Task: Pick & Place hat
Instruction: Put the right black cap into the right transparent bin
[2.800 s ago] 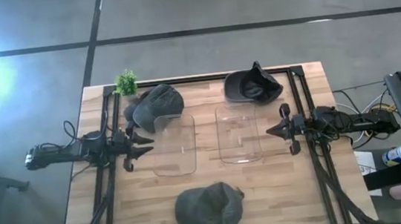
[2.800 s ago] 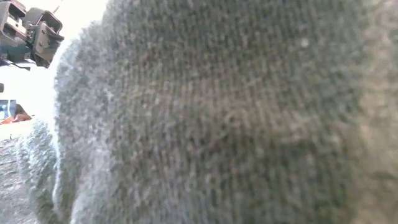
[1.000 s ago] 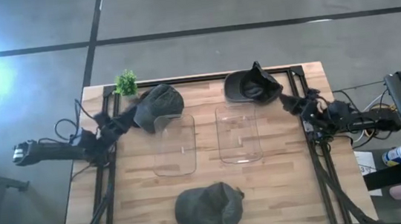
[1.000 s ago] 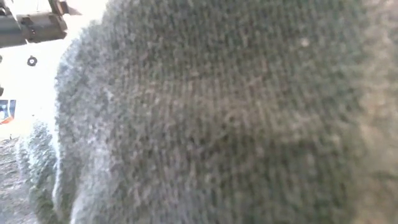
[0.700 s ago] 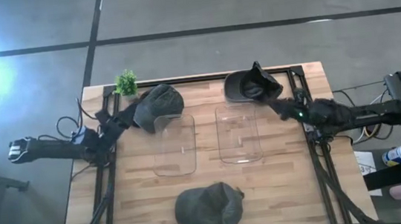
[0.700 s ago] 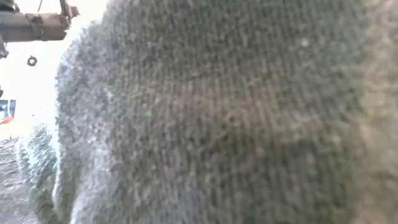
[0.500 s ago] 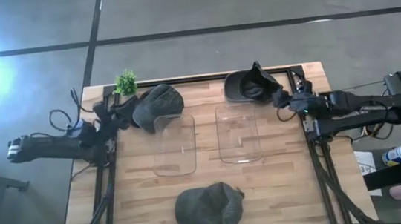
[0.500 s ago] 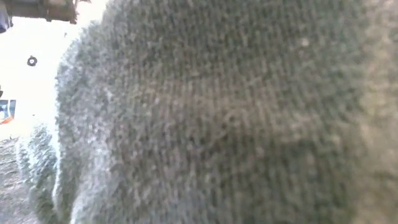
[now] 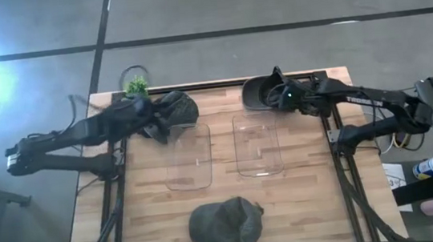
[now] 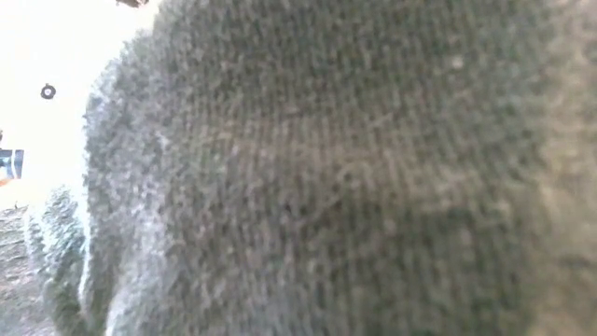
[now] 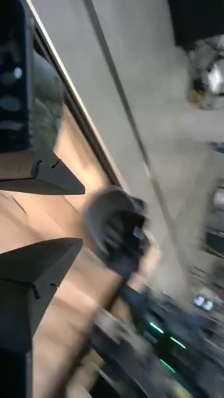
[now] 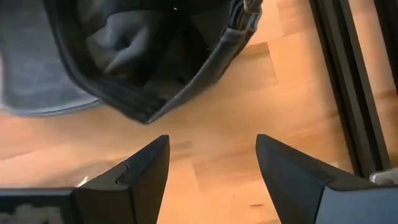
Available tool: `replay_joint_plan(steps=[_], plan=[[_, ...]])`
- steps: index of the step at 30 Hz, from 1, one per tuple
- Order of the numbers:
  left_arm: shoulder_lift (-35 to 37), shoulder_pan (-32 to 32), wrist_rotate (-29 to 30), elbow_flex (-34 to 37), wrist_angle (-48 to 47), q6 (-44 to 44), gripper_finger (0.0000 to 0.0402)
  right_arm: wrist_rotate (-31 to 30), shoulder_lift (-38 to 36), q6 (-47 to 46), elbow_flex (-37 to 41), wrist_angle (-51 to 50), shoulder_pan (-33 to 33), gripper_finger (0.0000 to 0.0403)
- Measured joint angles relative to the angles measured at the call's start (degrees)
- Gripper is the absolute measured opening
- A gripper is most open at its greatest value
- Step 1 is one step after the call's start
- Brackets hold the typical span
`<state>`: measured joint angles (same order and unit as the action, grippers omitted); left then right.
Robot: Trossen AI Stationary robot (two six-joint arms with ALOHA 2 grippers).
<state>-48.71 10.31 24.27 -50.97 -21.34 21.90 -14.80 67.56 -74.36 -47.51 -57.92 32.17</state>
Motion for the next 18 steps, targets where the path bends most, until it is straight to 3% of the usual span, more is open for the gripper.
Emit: replay_joint_plan(steps=[7,14,18], plan=[[-3.99,3.86,-5.45,-2.10,-1.99,-5.62,0.0115,-3.19,3.65,-2.78,0.11,7.95,2.98,0.0233],[-7.28,6.35,-7.38,-3.22,-1.38,-12.63,0.0115,-2.92,9.15,-3.28,0.85,10.22,6.35,0.0233],[-9.26,7.20,-8.59,-4.20,-2.05,-14.60,0.0115,0.19,10.46,-0.19,0.21,10.14,6.69,0.0233]])
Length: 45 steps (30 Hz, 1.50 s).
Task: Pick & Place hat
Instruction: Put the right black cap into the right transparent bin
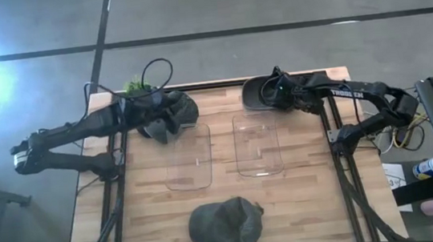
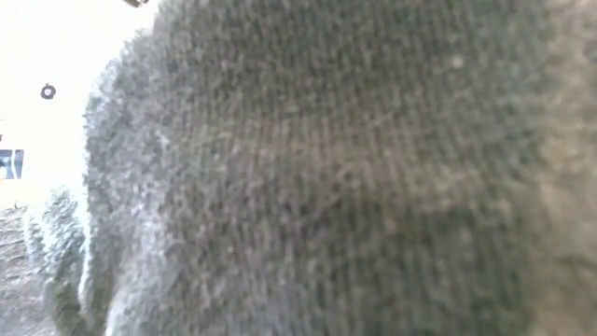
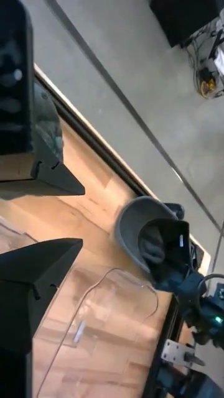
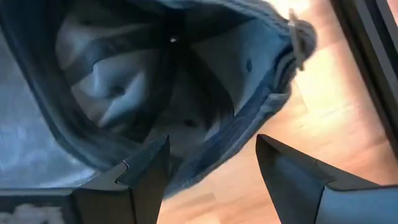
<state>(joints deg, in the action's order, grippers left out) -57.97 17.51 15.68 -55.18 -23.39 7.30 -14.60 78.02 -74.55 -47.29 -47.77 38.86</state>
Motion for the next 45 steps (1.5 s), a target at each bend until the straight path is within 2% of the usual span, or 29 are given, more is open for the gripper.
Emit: replay_joint_plan(steps=[2,6,10,13,16,18,25,33,38,45], plan=[[-0.59,0.10,0.10,-0.63,-0.13,-0.59,0.0115,0.68,-0.82,2.70,-1.28,-1.87,-1.44,0.0233],[-1.47,0.14,0.18,-1.37,-1.04,-1.41,0.0115,-2.30,-3.36,5.47,-4.96,-7.79,-4.35,0.0233],[-1.52,0.57,0.21,-1.50,-0.83,-2.52,0.0115,-3.08,-3.27,2.90,-4.39,-12.23,-4.00,0.0233],[-1.52,1.02,0.24,-1.41,-0.82,-2.70,0.0115,-1.63,-2.80,1.20,-1.46,-6.14,-3.34,0.0233],[-1.52,1.50,0.20,-1.19,-0.80,-2.70,0.0115,-2.98,-1.41,-0.81,0.86,0.15,-3.26,0.0233],[-1.57,1.68,0.24,-1.14,-0.81,-2.71,0.0115,-4.80,-0.43,-2.22,1.39,0.73,-3.22,0.0233],[-1.86,1.80,0.22,-1.05,-0.86,-2.70,0.0115,-4.84,3.18,-0.47,1.87,1.29,-2.66,0.0233],[-2.37,1.80,0.24,-0.81,-1.13,-2.67,0.0115,-6.35,7.32,2.41,2.71,6.99,-0.87,0.0227],[-2.37,1.80,0.23,-0.81,-1.23,-2.65,0.0115,-4.78,8.30,6.58,2.71,7.68,0.93,0.0181],[-2.35,1.80,0.24,-0.81,-1.21,-2.63,0.0115,-4.93,5.51,12.42,2.71,7.55,1.72,0.0044]])
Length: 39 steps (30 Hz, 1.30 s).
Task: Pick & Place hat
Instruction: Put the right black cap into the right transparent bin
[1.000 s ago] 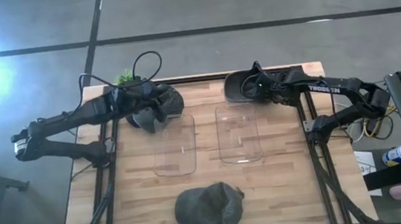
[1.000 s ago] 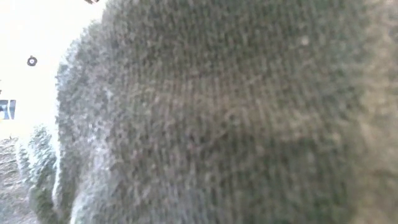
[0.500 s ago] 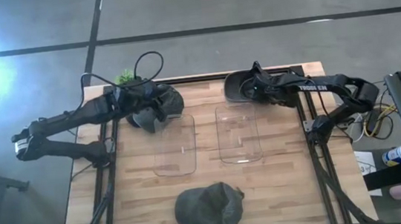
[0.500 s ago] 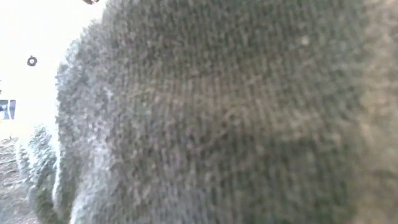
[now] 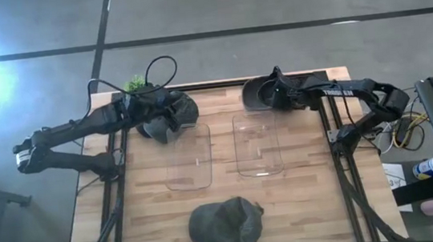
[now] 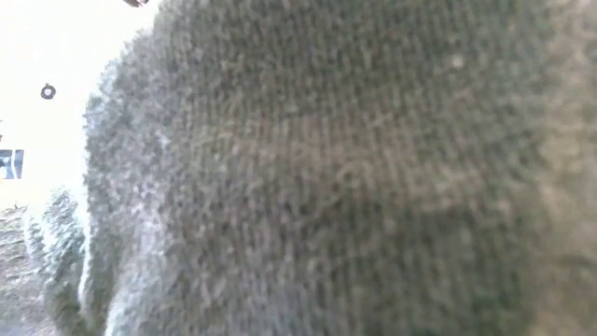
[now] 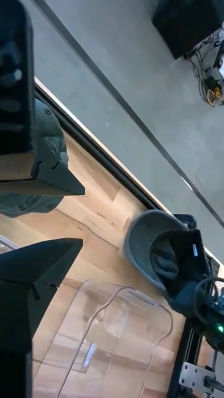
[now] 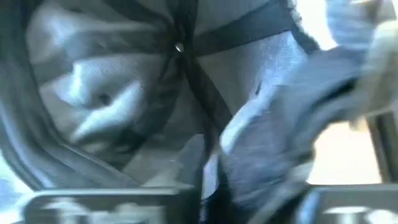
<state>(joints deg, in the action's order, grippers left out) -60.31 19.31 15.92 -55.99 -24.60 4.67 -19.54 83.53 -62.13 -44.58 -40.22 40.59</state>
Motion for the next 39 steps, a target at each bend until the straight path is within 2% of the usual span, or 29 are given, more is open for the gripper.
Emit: replay_joint_plan(steps=[2,9,14,18,23,29,33,39], plan=[[0.06,0.00,0.00,-0.01,0.00,0.00,0.0115,-1.25,-1.98,1.16,0.00,-0.34,0.14,0.0018],[0.20,0.01,0.00,-1.41,0.15,0.02,0.0115,-7.74,-14.18,5.44,-2.49,-3.81,-0.63,0.0009],[0.24,0.00,0.00,-2.56,0.59,0.07,0.0115,-14.62,-22.59,11.07,-9.41,-6.34,-1.65,0.0008],[0.24,0.00,0.02,-3.35,0.79,0.32,0.0115,-14.92,-25.68,17.64,-16.26,-6.35,-1.78,0.0008],[0.24,0.00,0.01,-3.34,3.05,2.85,0.0115,-10.02,-25.64,25.52,-25.17,-6.34,-4.17,0.0008],[0.28,0.00,0.66,-3.34,3.56,3.32,0.0115,-6.03,-22.00,26.75,-34.63,-8.50,-10.22,0.0008],[0.46,0.00,0.68,-4.10,3.56,3.42,0.0115,-5.90,-18.13,23.98,-39.28,-14.78,-15.67,0.0008],[0.67,-0.02,0.74,-4.87,3.10,4.48,0.0115,-8.34,-13.27,13.36,-41.50,-23.62,-25.92,0.0008]])
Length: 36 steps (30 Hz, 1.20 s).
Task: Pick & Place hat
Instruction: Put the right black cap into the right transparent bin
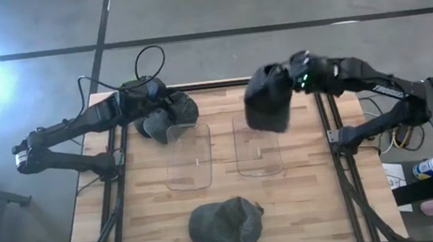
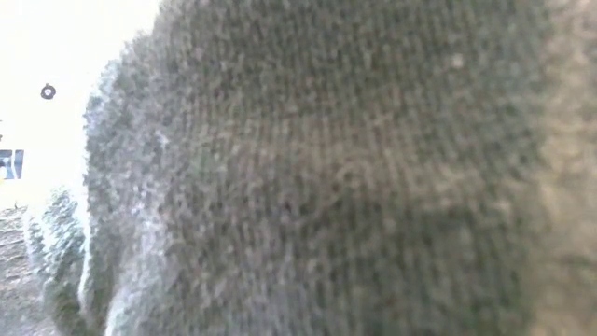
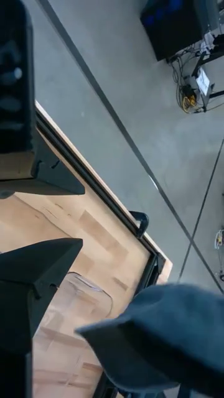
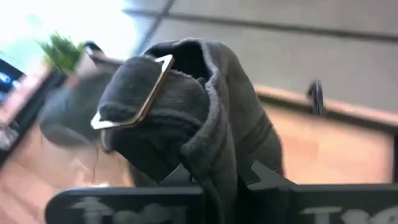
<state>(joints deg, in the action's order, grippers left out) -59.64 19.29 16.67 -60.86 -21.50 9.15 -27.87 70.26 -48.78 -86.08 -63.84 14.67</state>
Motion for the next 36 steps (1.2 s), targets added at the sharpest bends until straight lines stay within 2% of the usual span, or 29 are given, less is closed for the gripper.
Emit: replay_joint_plan(steps=[3,10,16,24,30,33,36], plan=[[0.01,0.00,-0.02,0.02,-0.56,0.02,0.0115,-0.64,1.75,-8.67,0.59,-5.24,-4.27,0.0008],[0.01,-0.02,-0.04,0.04,-1.25,-0.03,0.0115,-0.57,6.44,-26.50,2.29,-5.83,-13.95,0.0008],[0.01,-0.02,-0.22,0.09,-1.63,-0.07,0.0115,1.22,11.53,-35.92,2.32,-7.38,-17.54,0.0008],[0.01,-0.06,-2.18,0.13,-6.58,-0.14,0.0115,8.33,20.70,-38.23,2.56,-7.39,-17.79,0.0008],[0.01,-1.81,-2.73,0.15,-11.02,-0.43,0.0115,10.01,26.14,-36.59,2.56,-5.27,-18.34,0.0014],[0.01,-3.90,-2.78,0.20,-12.76,-1.85,0.0115,10.45,27.17,-35.82,2.55,-3.21,-18.97,0.0039],[0.01,-6.61,-1.80,0.24,-13.09,-2.05,0.0115,9.64,26.76,-35.37,2.13,-3.13,-19.42,0.0082]])
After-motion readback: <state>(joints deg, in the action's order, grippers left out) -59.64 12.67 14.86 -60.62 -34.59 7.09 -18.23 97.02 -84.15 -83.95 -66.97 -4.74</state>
